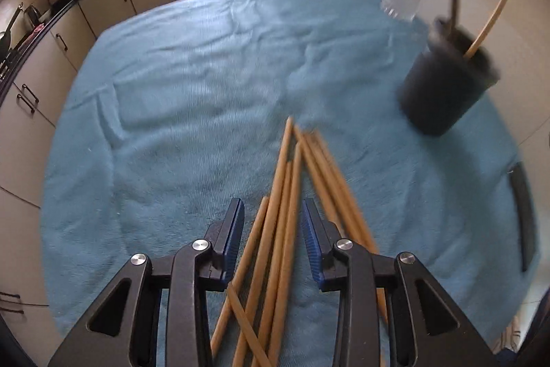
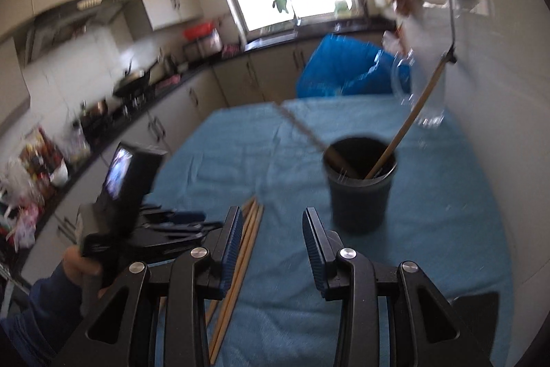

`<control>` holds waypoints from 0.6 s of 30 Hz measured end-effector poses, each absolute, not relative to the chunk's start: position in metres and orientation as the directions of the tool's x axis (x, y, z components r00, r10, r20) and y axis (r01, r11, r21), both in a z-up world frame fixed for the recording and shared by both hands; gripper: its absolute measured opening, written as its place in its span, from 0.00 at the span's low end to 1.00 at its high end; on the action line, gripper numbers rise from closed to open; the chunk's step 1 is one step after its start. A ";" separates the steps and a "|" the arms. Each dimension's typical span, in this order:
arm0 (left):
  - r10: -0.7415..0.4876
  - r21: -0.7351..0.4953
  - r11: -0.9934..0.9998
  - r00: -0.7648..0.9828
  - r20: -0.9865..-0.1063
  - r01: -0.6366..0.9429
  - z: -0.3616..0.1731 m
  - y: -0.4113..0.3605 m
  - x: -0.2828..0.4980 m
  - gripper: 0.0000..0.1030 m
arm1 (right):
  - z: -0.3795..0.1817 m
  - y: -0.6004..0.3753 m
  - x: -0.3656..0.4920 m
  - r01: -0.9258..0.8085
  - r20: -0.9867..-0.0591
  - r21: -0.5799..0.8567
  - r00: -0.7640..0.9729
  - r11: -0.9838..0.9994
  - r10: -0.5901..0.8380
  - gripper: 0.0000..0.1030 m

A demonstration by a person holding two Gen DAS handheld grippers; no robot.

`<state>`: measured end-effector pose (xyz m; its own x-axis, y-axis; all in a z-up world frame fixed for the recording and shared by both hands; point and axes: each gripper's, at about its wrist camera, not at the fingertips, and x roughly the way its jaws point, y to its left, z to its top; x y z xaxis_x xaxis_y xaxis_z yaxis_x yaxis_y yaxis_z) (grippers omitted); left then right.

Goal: Organize utensils
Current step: 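Grasp more wooden chopsticks from the table with the left tool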

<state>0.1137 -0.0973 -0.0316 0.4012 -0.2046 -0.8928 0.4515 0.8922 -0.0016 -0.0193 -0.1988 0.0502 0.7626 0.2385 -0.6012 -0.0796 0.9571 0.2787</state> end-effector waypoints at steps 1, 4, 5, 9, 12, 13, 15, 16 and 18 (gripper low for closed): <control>-0.200 0.002 0.893 0.400 -0.895 0.451 -0.038 -0.097 0.115 0.32 | 0.044 -0.194 -0.015 -0.081 -0.620 0.274 0.747 0.958 0.241 0.38; -0.128 0.038 0.931 0.424 -0.897 0.362 -0.043 -0.084 0.122 0.33 | 0.027 -0.178 0.001 -0.100 -0.673 0.254 0.697 0.962 0.250 0.38; -0.099 0.047 0.949 0.436 -0.895 0.311 -0.042 -0.074 0.126 0.33 | 0.022 -0.173 0.007 -0.103 -0.688 0.250 0.681 0.963 0.252 0.38; -0.065 0.001 0.989 0.433 -0.899 0.149 -0.038 -0.026 0.132 0.33 | -0.001 -0.151 0.034 -0.110 -0.757 0.195 0.615 0.975 0.221 0.38; -0.095 -0.039 0.990 0.438 -0.894 0.137 -0.032 -0.005 0.125 0.33 | -0.015 -0.142 0.054 -0.093 -0.792 0.149 0.585 0.984 0.175 0.38; -0.101 -0.044 0.990 0.446 -0.889 0.135 -0.030 0.001 0.122 0.33 | -0.022 -0.140 0.062 -0.089 -0.808 0.135 0.567 0.987 0.162 0.38; -0.113 -0.059 0.990 0.460 -0.881 0.131 -0.024 0.013 0.116 0.33 | -0.034 -0.136 0.075 -0.086 -0.826 0.123 0.543 0.989 0.150 0.38; -0.118 -0.064 0.989 0.465 -0.877 0.130 -0.022 0.017 0.115 0.33 | -0.038 -0.135 0.080 -0.083 -0.834 0.115 0.534 0.990 0.141 0.38; -0.141 -0.090 0.987 0.471 -0.871 0.130 -0.016 0.024 0.112 0.33 | -0.045 -0.131 0.086 -0.072 -0.845 0.107 0.519 0.992 0.129 0.38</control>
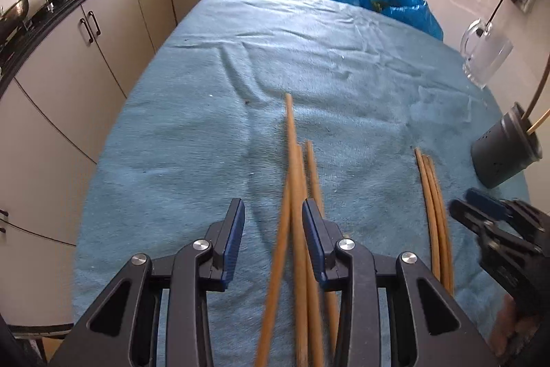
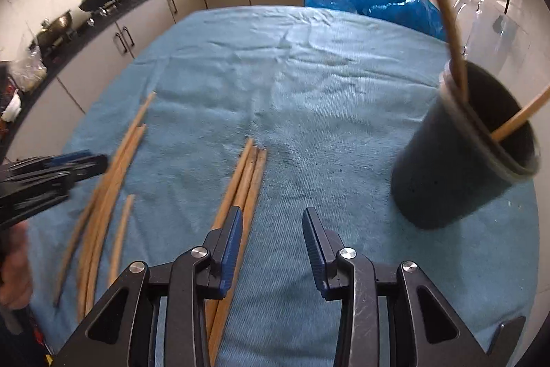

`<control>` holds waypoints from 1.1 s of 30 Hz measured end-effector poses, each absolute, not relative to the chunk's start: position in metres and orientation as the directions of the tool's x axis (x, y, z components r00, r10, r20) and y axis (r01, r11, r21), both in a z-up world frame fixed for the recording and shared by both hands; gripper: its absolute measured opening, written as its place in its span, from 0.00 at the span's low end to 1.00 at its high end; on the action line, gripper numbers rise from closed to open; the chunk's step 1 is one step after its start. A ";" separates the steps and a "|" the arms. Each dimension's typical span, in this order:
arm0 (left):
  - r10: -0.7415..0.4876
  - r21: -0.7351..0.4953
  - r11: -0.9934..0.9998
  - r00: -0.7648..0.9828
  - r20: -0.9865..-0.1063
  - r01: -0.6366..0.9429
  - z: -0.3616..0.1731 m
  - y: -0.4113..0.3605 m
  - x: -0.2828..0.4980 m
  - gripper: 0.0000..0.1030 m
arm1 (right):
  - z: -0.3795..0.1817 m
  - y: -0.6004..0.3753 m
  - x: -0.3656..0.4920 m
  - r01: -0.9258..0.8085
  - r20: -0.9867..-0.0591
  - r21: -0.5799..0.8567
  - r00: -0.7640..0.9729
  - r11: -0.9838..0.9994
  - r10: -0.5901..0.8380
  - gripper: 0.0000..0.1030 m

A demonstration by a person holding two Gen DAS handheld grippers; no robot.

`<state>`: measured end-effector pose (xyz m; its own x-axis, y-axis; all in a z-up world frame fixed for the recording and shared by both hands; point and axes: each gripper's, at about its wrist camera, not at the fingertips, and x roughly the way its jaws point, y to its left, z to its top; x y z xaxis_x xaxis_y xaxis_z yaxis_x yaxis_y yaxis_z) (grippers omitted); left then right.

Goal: Organize utensils
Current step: 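Grasp more wooden chopsticks from the table with the left tool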

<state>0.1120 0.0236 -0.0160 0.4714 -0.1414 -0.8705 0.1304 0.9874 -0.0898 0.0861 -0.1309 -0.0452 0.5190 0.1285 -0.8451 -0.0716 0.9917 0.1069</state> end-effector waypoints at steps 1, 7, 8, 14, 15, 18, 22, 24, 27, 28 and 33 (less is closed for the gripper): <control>-0.166 -0.115 0.984 0.472 -0.866 0.135 -0.014 0.028 0.112 0.33 | -0.048 -0.130 0.089 -0.073 -0.849 0.115 0.511 0.991 0.137 0.38; -0.194 -0.172 0.981 0.457 -0.868 0.089 -0.016 0.045 0.134 0.33 | -0.049 -0.119 0.100 -0.063 -0.861 0.038 0.504 0.997 0.064 0.24; -0.205 -0.188 0.979 0.452 -0.868 0.084 -0.016 0.049 0.136 0.33 | -0.049 -0.119 0.102 -0.055 -0.869 0.027 0.493 0.998 0.050 0.24; -0.226 -0.203 0.974 0.436 -0.871 0.099 -0.018 0.049 0.146 0.33 | -0.051 -0.125 0.113 -0.050 -0.892 -0.001 0.452 0.999 0.022 0.23; -0.231 -0.206 0.973 0.432 -0.872 0.105 -0.017 0.048 0.149 0.33 | -0.050 -0.127 0.115 -0.046 -0.892 0.028 0.451 0.999 0.046 0.23; -0.254 -0.226 0.967 0.413 -0.875 0.117 -0.016 0.042 0.159 0.33 | -0.043 -0.132 0.123 -0.030 -0.890 0.047 0.452 0.998 0.055 0.23; -0.267 -0.232 0.963 0.384 -0.884 0.136 -0.016 0.029 0.174 0.33 | -0.048 -0.141 0.136 -0.009 -0.910 0.095 0.405 0.995 0.090 0.23; -0.265 -0.227 0.964 0.376 -0.888 0.141 -0.015 0.023 0.178 0.33 | -0.050 -0.146 0.142 -0.003 -0.911 0.130 0.393 0.992 0.120 0.23; -0.263 -0.221 0.964 0.379 -0.887 0.150 -0.013 0.019 0.182 0.33 | -0.044 -0.148 0.144 0.016 -0.905 0.181 0.394 0.983 0.161 0.23; -0.263 -0.222 0.963 0.379 -0.887 0.151 -0.012 0.018 0.182 0.33 | -0.041 -0.147 0.144 0.008 -0.900 0.193 0.401 0.981 0.173 0.23; -0.261 -0.218 0.964 0.371 -0.891 0.154 -0.015 0.016 0.184 0.33 | -0.040 -0.128 0.147 -0.022 -0.904 0.186 0.389 0.982 0.180 0.23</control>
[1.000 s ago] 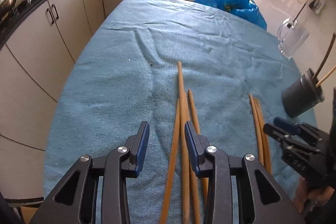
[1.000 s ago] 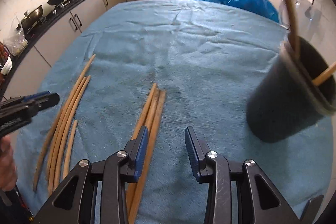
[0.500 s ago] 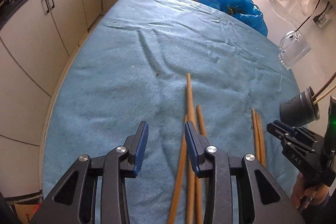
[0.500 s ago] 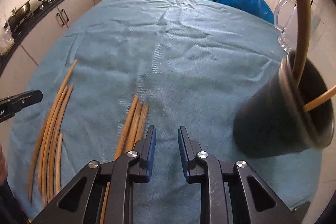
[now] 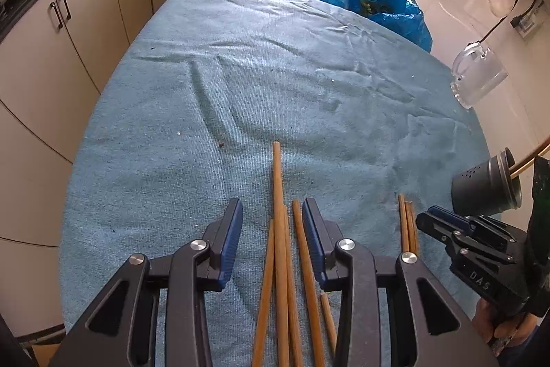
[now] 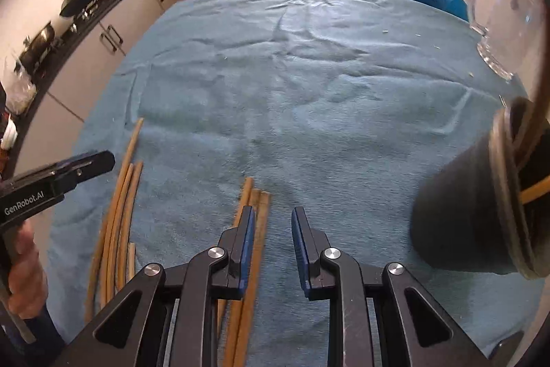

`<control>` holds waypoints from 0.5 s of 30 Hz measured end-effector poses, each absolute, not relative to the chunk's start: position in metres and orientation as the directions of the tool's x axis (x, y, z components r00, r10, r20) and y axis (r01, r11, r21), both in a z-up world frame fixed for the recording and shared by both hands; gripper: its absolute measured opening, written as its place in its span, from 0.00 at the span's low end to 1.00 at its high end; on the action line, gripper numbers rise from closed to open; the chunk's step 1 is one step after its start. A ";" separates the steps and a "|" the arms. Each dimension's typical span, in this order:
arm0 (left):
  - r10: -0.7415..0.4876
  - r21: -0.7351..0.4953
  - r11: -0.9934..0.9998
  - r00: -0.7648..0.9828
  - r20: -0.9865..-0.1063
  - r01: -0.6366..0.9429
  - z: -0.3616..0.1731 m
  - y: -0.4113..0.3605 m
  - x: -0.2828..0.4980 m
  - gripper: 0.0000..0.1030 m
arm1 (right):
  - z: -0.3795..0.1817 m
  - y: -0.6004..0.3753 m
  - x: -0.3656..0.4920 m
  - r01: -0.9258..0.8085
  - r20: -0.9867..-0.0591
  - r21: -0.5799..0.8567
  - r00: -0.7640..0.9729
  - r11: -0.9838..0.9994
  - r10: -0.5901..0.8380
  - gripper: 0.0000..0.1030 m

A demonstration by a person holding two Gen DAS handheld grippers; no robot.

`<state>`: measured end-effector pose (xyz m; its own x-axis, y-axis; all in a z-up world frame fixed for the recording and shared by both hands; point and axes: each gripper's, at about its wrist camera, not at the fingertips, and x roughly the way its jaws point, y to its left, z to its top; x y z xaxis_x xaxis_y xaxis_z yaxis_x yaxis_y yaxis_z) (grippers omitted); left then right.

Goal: Organize utensils
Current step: 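Grasp more wooden chopsticks from the table with the left tool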

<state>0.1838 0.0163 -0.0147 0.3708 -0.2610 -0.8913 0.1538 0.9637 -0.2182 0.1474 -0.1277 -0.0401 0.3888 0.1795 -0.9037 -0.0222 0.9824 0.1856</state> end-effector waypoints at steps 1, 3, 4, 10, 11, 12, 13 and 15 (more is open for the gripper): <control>-0.260 -0.218 0.964 0.369 -0.892 0.152 -0.015 0.017 0.184 0.33 | -0.043 -0.127 0.149 -0.020 -0.909 0.181 0.378 0.983 0.175 0.23; -0.259 -0.216 0.964 0.368 -0.893 0.153 -0.016 0.017 0.184 0.33 | -0.047 -0.126 0.151 -0.013 -0.916 0.169 0.366 0.986 0.162 0.23; -0.255 -0.212 0.965 0.369 -0.894 0.154 -0.016 0.017 0.185 0.33 | -0.047 -0.127 0.151 0.003 -0.918 0.153 0.370 0.988 0.141 0.23; -0.254 -0.213 0.965 0.359 -0.898 0.152 -0.018 0.018 0.190 0.33 | -0.052 -0.123 0.156 0.003 -0.933 0.107 0.346 0.994 0.100 0.23; -0.255 -0.213 0.965 0.355 -0.899 0.153 -0.019 0.017 0.191 0.33 | -0.052 -0.118 0.160 -0.002 -0.935 0.082 0.347 0.997 0.077 0.23; -0.254 -0.213 0.965 0.350 -0.901 0.152 -0.019 0.016 0.192 0.33 | -0.053 -0.114 0.164 -0.006 -0.937 0.057 0.346 0.998 0.056 0.22; -0.251 -0.212 0.966 0.345 -0.904 0.149 -0.018 0.015 0.194 0.34 | -0.053 -0.107 0.167 -0.020 -0.939 0.020 0.343 1.000 0.025 0.19; -0.247 -0.206 0.966 0.338 -0.908 0.153 -0.018 0.012 0.196 0.39 | -0.054 -0.104 0.169 -0.027 -0.942 -0.001 0.336 1.000 0.008 0.09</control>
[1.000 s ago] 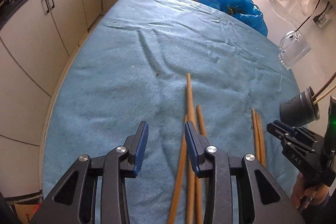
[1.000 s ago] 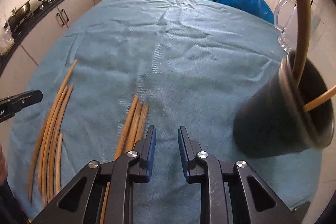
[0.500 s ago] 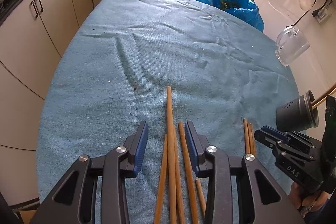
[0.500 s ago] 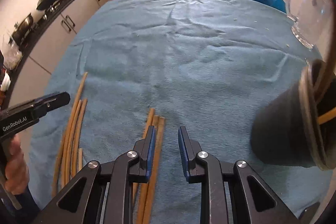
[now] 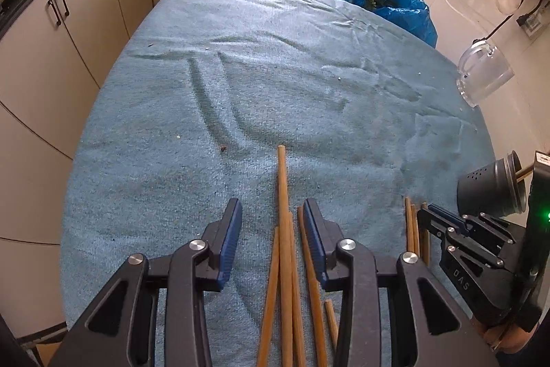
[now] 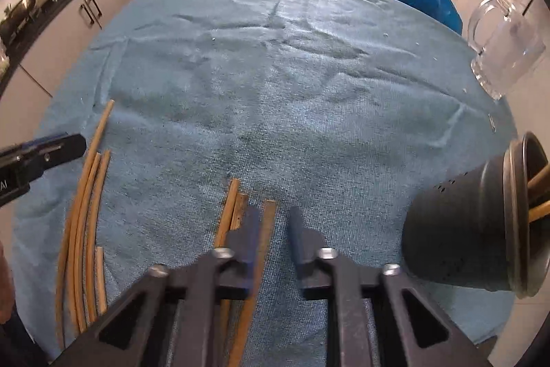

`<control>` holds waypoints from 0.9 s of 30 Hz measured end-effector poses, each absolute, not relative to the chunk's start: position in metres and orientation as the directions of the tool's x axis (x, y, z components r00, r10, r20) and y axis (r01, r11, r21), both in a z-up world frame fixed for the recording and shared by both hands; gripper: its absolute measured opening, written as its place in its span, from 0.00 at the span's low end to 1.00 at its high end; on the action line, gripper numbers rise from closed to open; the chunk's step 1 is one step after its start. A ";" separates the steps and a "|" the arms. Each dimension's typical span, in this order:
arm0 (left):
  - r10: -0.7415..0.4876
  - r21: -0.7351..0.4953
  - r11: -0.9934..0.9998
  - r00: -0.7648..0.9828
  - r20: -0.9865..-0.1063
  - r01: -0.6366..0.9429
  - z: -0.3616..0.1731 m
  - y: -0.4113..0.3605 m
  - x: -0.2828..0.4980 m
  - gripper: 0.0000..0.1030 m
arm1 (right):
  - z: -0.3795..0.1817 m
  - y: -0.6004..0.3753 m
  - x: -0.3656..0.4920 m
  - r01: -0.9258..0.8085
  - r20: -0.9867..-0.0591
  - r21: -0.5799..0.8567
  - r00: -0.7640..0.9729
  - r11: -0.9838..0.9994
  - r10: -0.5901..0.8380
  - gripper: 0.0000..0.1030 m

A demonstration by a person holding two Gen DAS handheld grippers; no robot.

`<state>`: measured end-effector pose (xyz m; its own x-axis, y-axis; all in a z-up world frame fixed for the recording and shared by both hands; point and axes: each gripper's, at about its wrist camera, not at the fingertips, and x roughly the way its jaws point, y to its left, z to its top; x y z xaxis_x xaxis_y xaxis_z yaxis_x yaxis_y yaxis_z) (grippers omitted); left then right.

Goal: Organize utensils
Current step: 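Grasp more wooden chopsticks from the table with the left tool, then carry the held chopsticks with the left tool over the black cup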

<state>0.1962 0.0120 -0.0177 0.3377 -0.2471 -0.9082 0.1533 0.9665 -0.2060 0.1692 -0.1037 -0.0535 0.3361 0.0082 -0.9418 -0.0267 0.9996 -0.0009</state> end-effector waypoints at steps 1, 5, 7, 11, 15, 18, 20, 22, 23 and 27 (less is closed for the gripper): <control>-0.242 -0.200 0.968 0.335 -0.911 0.153 -0.018 0.011 0.198 0.44 | -0.054 -0.103 0.170 -0.026 -0.943 0.002 0.334 1.000 0.010 0.09; -0.217 -0.172 0.972 0.327 -0.920 0.160 -0.018 0.004 0.206 0.44 | -0.047 -0.112 0.167 0.010 -0.932 0.047 0.359 0.999 0.040 0.07; -0.206 -0.162 0.974 0.321 -0.925 0.158 -0.021 0.001 0.210 0.44 | -0.041 -0.119 0.159 0.019 -0.923 0.076 0.379 0.997 0.063 0.07; -0.168 -0.121 0.979 0.318 -0.933 0.164 -0.028 -0.006 0.213 0.37 | -0.030 -0.120 0.145 0.007 -0.905 0.084 0.420 0.996 0.074 0.07; -0.127 -0.077 0.983 0.319 -0.939 0.166 -0.035 -0.013 0.215 0.15 | -0.019 -0.116 0.132 -0.016 -0.883 0.097 0.461 0.995 0.093 0.07; -0.071 -0.014 0.987 0.353 -0.933 0.161 -0.036 -0.020 0.217 0.06 | -0.012 -0.113 0.120 -0.035 -0.868 0.114 0.483 0.993 0.117 0.07; -0.058 -0.004 0.989 0.360 -0.931 0.149 -0.034 -0.021 0.216 0.05 | -0.008 -0.112 0.117 -0.045 -0.861 0.123 0.493 0.991 0.129 0.07; -0.067 -0.013 0.990 0.381 -0.922 0.142 -0.029 -0.017 0.210 0.05 | -0.003 -0.113 0.111 -0.051 -0.847 0.146 0.510 0.988 0.151 0.07; -0.086 -0.031 0.989 0.397 -0.914 0.142 -0.022 -0.014 0.205 0.05 | 0.003 -0.115 0.105 -0.059 -0.834 0.157 0.527 0.986 0.164 0.07; -0.130 -0.074 0.988 0.490 -0.862 0.133 0.016 -0.003 0.173 0.05 | 0.027 -0.121 0.080 -0.097 -0.753 0.191 0.624 0.977 0.209 0.08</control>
